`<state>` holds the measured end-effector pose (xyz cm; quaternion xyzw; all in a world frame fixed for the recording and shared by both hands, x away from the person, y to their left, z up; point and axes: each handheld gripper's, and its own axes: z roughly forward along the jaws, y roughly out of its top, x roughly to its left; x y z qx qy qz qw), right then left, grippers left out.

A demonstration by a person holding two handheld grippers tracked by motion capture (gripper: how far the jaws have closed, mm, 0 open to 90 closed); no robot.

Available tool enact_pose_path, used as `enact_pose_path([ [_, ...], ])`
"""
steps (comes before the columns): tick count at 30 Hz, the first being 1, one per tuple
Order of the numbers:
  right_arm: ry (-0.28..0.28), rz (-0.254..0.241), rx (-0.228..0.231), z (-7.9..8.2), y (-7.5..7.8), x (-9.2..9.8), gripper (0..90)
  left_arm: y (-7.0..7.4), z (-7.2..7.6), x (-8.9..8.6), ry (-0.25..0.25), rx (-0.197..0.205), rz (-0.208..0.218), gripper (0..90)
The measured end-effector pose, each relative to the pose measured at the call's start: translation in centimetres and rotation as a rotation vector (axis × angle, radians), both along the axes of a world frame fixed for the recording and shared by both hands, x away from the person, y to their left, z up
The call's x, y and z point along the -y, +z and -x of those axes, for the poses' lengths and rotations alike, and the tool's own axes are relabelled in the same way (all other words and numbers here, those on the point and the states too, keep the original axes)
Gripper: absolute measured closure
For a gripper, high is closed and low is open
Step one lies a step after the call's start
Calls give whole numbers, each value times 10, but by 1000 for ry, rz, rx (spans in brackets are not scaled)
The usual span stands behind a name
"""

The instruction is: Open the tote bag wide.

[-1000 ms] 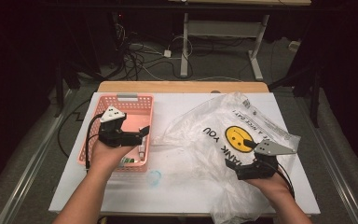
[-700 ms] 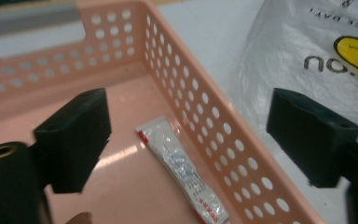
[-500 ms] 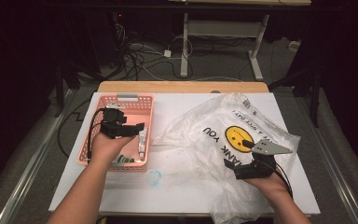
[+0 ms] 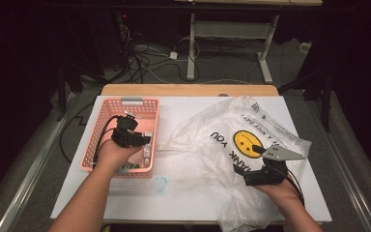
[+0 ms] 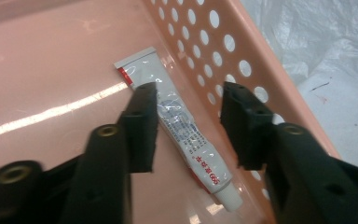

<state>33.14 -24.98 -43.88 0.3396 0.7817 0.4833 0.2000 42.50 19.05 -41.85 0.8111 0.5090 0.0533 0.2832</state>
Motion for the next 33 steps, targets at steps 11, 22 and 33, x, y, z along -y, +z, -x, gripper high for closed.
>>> enact_pose_path([
  [11, -4, 7, 9, 0, 0, 1, 16, -7, -13, 7, -82, -159, -19, 872],
  [22, -9, -10, 5, 1, 1, 1, 20, -15, -17, 21, -131, -258, -61, 873],
  [33, -7, 8, 6, 0, 0, 1, 22, -22, -18, 31, -168, -268, -186, 878],
])
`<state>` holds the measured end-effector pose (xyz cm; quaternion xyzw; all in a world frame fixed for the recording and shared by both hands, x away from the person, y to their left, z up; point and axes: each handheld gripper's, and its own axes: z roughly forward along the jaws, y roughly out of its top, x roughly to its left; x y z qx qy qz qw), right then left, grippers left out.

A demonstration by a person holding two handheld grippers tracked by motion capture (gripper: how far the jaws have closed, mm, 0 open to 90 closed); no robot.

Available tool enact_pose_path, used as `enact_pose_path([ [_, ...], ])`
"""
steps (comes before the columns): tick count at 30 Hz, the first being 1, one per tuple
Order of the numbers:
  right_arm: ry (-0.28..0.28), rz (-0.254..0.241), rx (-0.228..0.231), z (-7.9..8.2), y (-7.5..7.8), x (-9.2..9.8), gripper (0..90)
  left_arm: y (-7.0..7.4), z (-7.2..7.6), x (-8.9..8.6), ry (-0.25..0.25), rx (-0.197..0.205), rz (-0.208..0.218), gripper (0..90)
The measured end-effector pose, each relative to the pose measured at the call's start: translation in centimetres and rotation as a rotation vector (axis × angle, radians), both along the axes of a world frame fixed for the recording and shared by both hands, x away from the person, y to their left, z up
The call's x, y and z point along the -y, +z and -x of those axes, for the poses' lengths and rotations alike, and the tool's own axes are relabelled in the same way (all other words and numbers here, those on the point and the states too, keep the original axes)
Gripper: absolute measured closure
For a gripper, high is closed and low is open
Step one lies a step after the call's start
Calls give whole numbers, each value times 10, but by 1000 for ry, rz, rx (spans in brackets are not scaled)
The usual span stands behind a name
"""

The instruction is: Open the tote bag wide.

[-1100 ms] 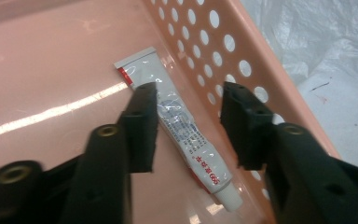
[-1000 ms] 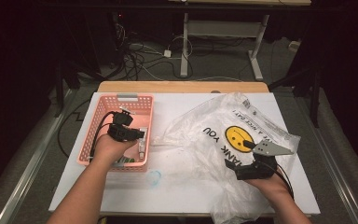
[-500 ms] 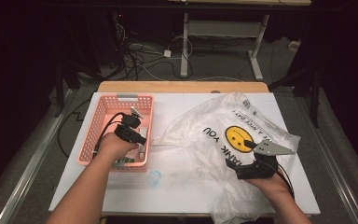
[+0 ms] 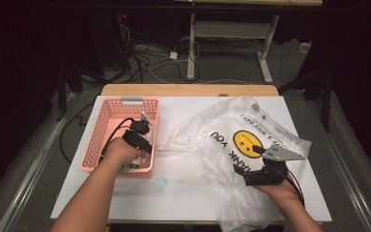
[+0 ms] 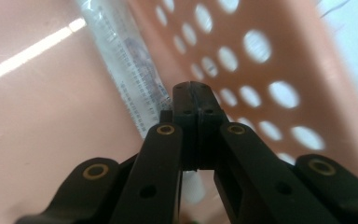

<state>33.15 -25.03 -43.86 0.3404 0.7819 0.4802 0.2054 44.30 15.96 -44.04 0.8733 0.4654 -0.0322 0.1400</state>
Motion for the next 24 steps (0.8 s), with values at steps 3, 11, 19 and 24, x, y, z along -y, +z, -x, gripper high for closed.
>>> enact_pose_path([
  [3, -4, -10, 3, 1, 1, 1, 23, -2, 1, 3, -9, 15, -31, 878],
  [11, -4, -13, -2, 0, 1, 3, 24, 1, -1, -8, 37, 49, -40, 878],
  [19, -4, -16, 2, 1, 1, 3, 24, 12, -2, -28, 103, 99, -30, 875],
  [24, -1, -13, 4, 0, 1, 3, 24, 24, 2, -39, 103, 171, 39, 784],
])
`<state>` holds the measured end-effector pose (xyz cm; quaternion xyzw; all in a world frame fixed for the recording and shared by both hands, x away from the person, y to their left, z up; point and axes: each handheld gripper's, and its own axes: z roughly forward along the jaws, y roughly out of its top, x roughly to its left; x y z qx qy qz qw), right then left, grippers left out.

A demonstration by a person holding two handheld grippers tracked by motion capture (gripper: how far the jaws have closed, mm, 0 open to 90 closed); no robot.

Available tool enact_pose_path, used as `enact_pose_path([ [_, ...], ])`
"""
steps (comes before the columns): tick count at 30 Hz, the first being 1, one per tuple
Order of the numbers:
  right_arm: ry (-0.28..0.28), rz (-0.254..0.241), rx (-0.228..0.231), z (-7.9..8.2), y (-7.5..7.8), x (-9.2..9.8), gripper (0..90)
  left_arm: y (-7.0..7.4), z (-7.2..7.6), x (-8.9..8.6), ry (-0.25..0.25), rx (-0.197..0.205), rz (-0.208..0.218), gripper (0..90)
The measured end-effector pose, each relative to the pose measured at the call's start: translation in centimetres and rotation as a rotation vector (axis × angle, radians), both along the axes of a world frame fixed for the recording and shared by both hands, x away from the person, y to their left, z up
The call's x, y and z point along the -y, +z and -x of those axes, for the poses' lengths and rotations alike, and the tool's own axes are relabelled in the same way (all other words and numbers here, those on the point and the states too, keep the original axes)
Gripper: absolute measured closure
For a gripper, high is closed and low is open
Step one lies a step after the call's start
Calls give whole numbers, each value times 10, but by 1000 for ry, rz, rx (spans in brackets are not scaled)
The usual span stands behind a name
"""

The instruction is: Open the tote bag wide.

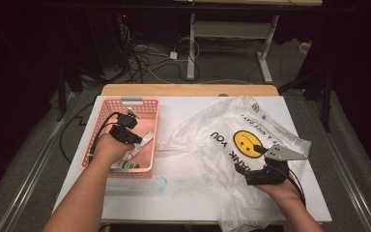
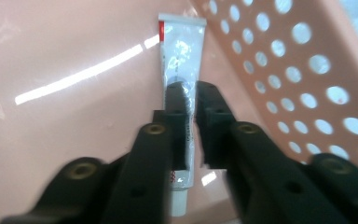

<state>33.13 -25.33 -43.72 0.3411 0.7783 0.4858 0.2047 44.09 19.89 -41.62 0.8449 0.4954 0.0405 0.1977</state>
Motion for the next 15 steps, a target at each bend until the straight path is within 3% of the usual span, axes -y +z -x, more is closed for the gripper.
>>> enact_pose_path([
  [3, 2, 1, 0, 0, 0, 0, 23, 1, 1, -3, -8, 33, -3, 610],
  [10, 4, -2, 7, 0, 0, -1, 1, -10, -6, -2, -31, 4, -11, 323],
  [15, -10, -3, 14, 0, 1, 0, 0, -16, -9, 3, -52, 1, -40, 251],
])
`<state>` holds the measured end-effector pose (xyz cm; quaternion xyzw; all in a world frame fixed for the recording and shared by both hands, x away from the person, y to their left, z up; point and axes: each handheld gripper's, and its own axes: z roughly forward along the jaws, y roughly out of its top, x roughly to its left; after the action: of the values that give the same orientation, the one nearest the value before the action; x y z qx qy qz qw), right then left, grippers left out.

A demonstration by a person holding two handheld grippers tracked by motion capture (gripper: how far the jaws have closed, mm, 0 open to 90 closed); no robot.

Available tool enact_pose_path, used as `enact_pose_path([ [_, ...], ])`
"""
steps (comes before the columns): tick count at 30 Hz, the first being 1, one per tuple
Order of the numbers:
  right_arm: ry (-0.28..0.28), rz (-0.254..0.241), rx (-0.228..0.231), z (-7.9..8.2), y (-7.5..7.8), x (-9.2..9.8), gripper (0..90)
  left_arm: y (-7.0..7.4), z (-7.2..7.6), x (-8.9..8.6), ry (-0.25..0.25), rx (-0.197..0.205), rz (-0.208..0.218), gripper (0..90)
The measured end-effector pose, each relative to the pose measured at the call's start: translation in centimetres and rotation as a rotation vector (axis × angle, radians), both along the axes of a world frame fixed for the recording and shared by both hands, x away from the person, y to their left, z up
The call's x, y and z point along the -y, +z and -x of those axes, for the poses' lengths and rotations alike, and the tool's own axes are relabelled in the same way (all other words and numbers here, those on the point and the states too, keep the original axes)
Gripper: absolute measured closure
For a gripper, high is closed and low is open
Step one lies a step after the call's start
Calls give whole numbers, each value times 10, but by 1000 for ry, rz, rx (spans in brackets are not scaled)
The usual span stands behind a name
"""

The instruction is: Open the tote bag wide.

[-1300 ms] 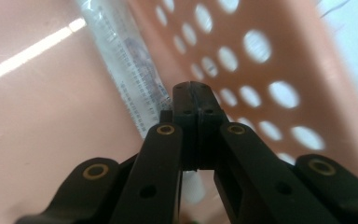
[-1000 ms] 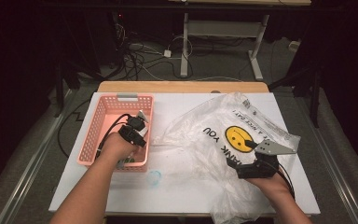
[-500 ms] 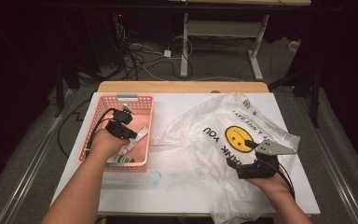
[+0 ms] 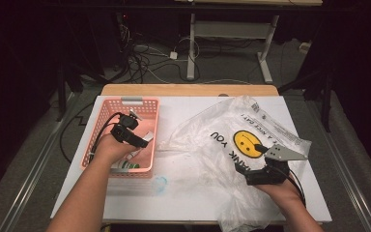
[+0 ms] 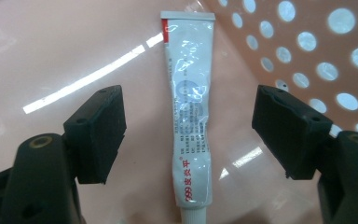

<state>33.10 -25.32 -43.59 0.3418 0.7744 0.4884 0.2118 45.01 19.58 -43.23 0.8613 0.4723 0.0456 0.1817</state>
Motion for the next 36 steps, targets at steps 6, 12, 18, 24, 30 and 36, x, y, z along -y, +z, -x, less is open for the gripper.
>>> enact_pose_path([
  [6, 8, 6, -9, -1, -2, 1, 0, -9, -5, 4, -9, -39, -30, 197],
  [12, 30, 26, -24, -2, -4, -3, 1, -14, -7, 6, -23, -62, -44, 289],
  [18, 53, 31, -37, -3, -4, -7, 7, -18, -7, 6, -16, -85, -69, 368],
  [24, 111, 60, -61, -4, -5, -25, 105, -18, -6, 8, -33, -65, -78, 450],
  [30, 178, 114, -104, -10, -9, -53, 288, -18, -6, 9, -50, -50, -64, 603],
  [36, 205, 243, -145, -18, -27, -72, 270, -18, -5, 7, -43, -43, -61, 660],
])
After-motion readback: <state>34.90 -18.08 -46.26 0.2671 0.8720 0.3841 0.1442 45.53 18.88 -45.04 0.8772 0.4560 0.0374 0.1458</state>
